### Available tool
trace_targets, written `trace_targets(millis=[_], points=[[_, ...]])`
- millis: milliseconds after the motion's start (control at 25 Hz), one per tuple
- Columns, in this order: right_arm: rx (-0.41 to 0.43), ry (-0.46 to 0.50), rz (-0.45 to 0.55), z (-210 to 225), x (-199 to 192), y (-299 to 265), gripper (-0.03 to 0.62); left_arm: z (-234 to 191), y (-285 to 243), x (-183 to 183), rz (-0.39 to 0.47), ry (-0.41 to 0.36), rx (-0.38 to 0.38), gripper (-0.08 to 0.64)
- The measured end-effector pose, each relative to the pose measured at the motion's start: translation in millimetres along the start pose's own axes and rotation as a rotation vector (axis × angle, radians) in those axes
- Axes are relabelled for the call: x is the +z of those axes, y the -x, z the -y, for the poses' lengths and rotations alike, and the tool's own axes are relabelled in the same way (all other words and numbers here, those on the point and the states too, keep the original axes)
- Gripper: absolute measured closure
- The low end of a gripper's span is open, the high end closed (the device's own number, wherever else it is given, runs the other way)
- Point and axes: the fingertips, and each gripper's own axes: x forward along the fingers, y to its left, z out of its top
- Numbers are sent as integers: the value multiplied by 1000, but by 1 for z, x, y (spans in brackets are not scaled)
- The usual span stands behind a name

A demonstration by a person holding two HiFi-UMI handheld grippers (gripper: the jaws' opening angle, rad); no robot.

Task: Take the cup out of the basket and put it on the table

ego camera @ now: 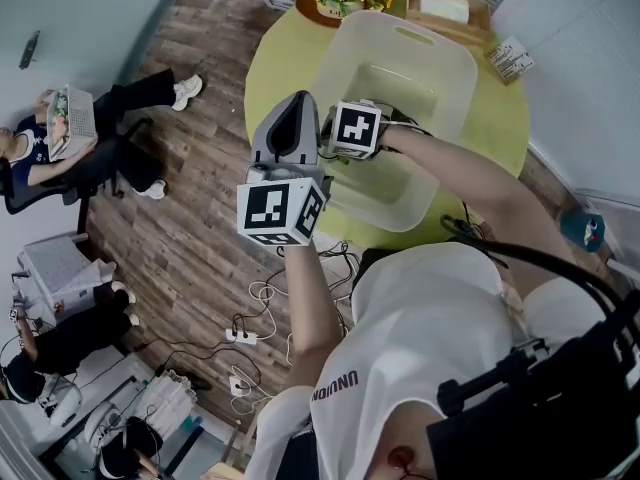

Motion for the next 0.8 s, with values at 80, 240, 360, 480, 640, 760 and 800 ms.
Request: trace_targets(millis=[80, 240, 360, 480, 640, 760, 800], points=[[-9, -7, 13, 2, 3, 5, 546, -1, 0, 0, 2, 3, 3, 548], [-27, -2, 39, 6, 8, 17, 545, 0, -2, 3, 9, 1, 6, 548], [-42, 3, 64, 8, 13, 25, 546, -1, -3, 6, 18, 1, 9, 548], [-60, -14, 73, 11, 11, 33, 545, 2, -3, 6, 17, -3, 10, 548], [-78, -32, 100, 16, 12, 42, 546, 6, -5, 6, 16, -10, 12, 548], [-91, -33, 118, 18, 13, 49, 545, 6, -6, 8, 24, -8, 20, 548], [-99, -31, 121, 18, 13, 52, 545, 6, -6, 8, 26, -8, 23, 548]])
